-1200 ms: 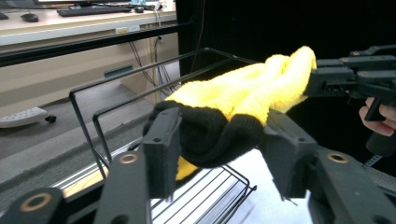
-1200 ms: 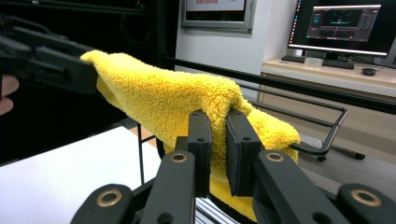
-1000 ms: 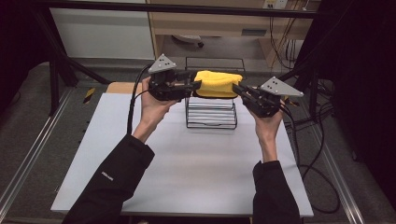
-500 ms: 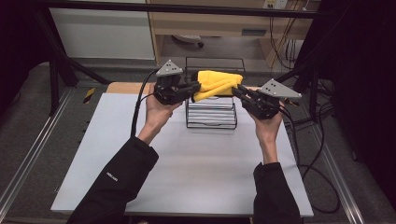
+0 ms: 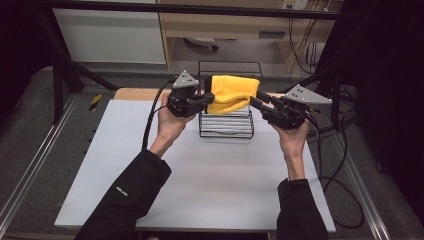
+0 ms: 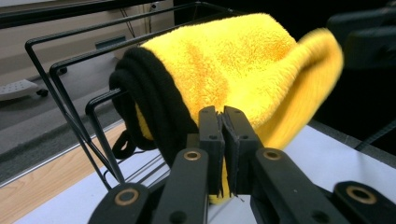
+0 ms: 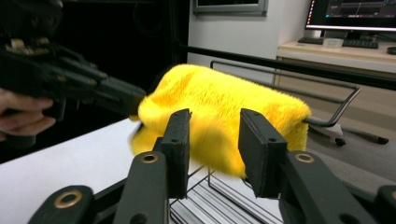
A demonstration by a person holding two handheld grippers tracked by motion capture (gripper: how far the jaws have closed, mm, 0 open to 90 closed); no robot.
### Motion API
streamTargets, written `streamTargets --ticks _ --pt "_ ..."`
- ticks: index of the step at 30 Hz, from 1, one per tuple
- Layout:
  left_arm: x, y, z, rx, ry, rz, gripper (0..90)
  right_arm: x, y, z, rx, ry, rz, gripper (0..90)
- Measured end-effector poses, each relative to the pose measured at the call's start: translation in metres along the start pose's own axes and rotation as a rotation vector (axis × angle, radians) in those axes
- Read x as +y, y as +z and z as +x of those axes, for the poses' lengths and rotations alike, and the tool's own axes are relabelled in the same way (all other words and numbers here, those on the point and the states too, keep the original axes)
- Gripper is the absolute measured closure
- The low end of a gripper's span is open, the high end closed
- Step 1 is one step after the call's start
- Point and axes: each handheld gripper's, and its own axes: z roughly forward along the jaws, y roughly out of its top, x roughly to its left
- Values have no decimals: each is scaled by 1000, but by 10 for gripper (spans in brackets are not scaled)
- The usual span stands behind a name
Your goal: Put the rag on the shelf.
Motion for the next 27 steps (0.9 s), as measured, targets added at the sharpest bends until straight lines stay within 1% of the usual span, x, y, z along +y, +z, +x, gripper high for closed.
streamTargets --ticks 3,5,8,10,13,17,20,22,25,27 --pt "-3 2 1 -1 -2 6 856 4 3 0 -4 9 14 648" --pt "-5 3 0 2 5 6 855 3 8 0 0 23 41 690" --pt "-7 4 0 2 9 10 860 -5 18 2 -2 36 98 779" --pt "-8 4 -1 -4 14 14 865 -12 23 2 -20 44 136 826" --pt "-10 4 -3 -7 18 20 864 -21 28 -1 -49 64 161 883" --pt "-14 11 -3 3 7 34 849 -27 30 -7 -90 67 169 900" --pt "-18 18 0 16 -13 48 827 -30 32 -11 -113 68 178 900" --pt "-20 23 2 22 -20 59 819 -32 33 -13 -116 71 177 900" --pt "-23 28 3 31 -27 51 769 -32 33 -15 -120 62 172 897" --pt "-24 29 4 28 -30 48 745 -32 33 -15 -117 59 170 887"
